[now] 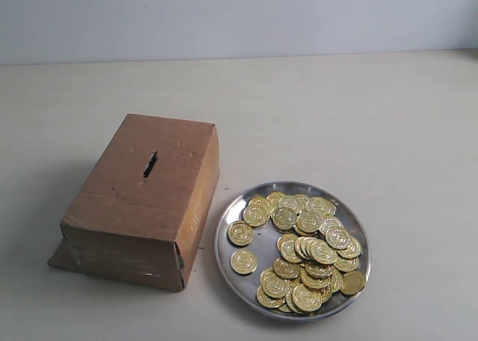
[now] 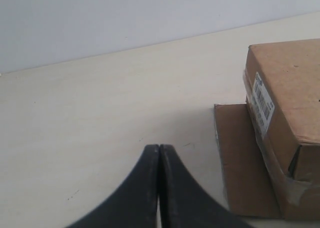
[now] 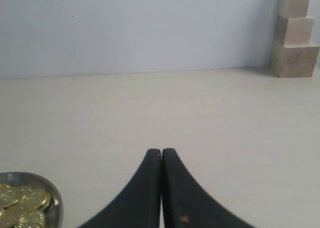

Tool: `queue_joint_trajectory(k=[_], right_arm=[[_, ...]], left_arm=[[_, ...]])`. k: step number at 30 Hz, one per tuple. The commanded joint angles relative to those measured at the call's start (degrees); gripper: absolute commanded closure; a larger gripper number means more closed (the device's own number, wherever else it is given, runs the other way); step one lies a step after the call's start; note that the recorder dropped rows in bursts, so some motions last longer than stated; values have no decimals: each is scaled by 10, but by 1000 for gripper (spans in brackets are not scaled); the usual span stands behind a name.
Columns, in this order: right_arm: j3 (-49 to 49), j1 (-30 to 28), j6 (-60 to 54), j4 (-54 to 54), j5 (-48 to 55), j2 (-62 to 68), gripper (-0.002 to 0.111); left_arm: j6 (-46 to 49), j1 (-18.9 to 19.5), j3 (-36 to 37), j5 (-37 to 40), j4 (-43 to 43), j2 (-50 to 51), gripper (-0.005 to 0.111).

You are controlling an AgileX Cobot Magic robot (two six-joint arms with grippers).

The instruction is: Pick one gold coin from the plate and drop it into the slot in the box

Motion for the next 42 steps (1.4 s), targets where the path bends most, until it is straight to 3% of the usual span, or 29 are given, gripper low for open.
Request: queue_joint_trajectory(k=[1,7,12,21,29,42], right_arm=[[3,-5,-94,-5,-2,-4,108],[3,1,-118,3,-2,-4,108],[3,41,-137,47,-8,-4,108],[3,21,-348,238,-24,-4,108],[3,-15,-318,234,-23,-4,108],[3,-16,-269,224,-22,-4,108]], left_arm=[[1,1,2,-6,-1,-3,107],[1,1,2,-6,-1,-3,107],[1,1,2,-6,-1,-3,107],[1,1,2,-6,-1,-3,107],[1,1,2,-6,-1,-3,107],[1,1,2,-6,-1,-3,107]])
